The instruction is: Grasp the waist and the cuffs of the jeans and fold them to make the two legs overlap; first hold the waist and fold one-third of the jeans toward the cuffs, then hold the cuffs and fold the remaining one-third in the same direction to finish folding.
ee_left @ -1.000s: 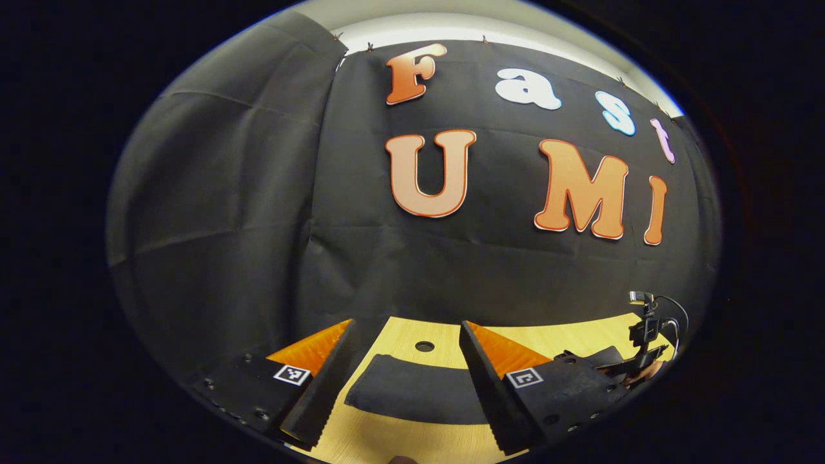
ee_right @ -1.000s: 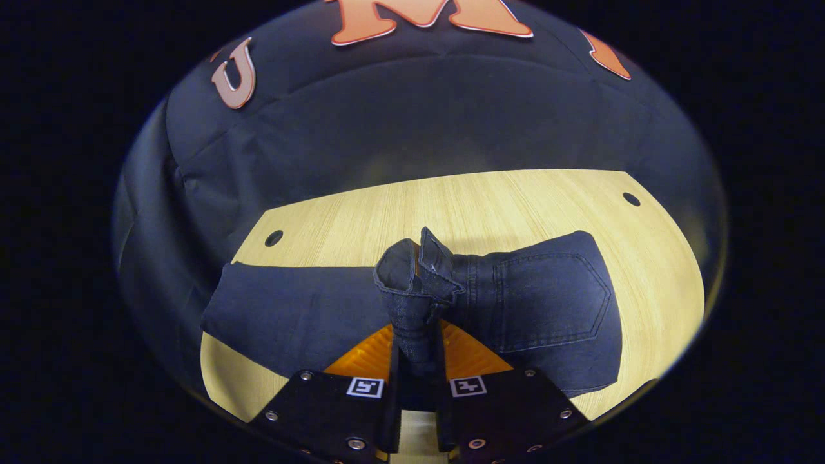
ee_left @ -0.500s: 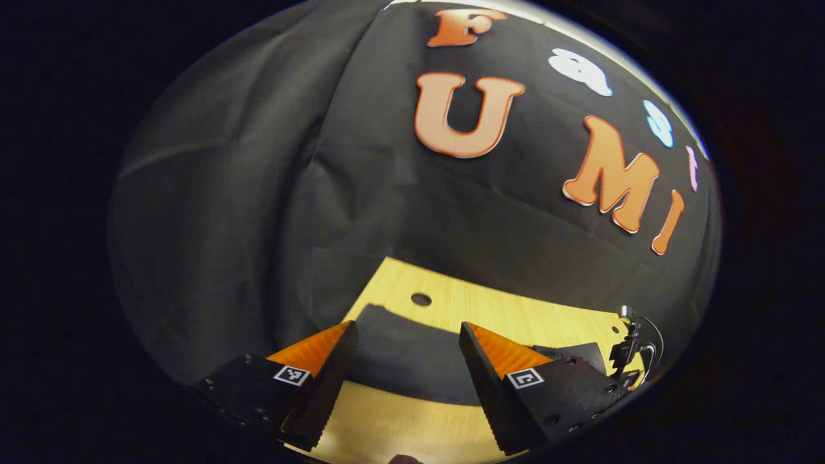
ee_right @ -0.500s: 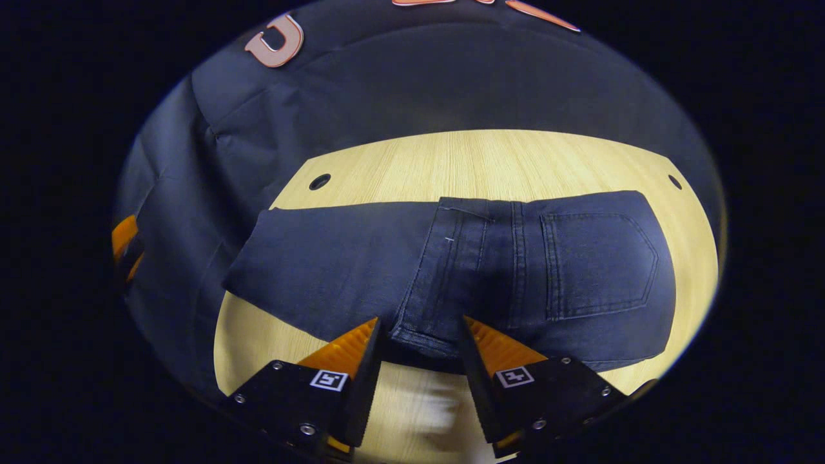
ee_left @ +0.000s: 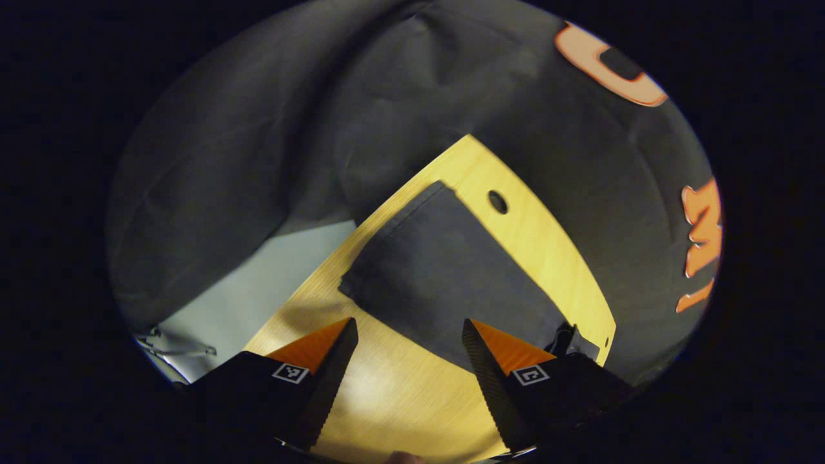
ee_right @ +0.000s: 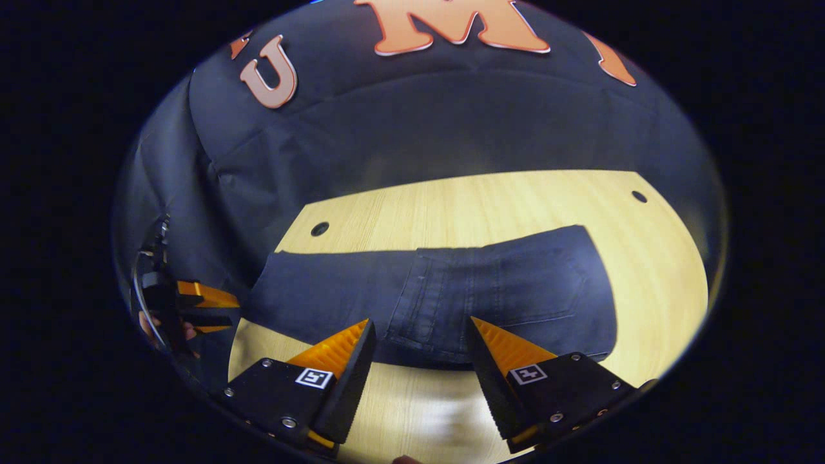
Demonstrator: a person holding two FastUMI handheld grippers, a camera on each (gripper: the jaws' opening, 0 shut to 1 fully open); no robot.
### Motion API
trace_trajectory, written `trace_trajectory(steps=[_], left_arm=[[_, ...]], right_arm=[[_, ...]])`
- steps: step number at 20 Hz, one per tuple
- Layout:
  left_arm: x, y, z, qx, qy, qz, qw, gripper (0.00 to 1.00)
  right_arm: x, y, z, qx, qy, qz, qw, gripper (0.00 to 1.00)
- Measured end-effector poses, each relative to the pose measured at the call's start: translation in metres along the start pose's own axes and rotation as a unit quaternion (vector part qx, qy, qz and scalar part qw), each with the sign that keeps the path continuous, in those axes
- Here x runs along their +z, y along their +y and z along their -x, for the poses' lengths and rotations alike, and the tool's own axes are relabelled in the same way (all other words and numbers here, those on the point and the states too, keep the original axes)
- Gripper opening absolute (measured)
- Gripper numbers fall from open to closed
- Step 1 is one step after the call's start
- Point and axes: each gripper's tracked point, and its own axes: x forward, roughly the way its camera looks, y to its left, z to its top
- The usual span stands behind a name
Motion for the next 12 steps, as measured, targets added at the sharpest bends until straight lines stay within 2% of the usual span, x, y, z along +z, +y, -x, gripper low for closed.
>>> trace_trajectory(steps=[6,12], left_arm=[[0.008,0.012,-0.043,0.093,0.063,0.040,0.993,0.98],[0.005,0.020,-0.048,0.204,0.070,0.019,0.976,0.97]], right_arm=[[0.023,-0.045,0.055,-0.050,-0.053,-0.006,0.997,0.91],[0.023,-0.082,0.081,-0.084,-0.069,-0.030,0.994,0.93]])
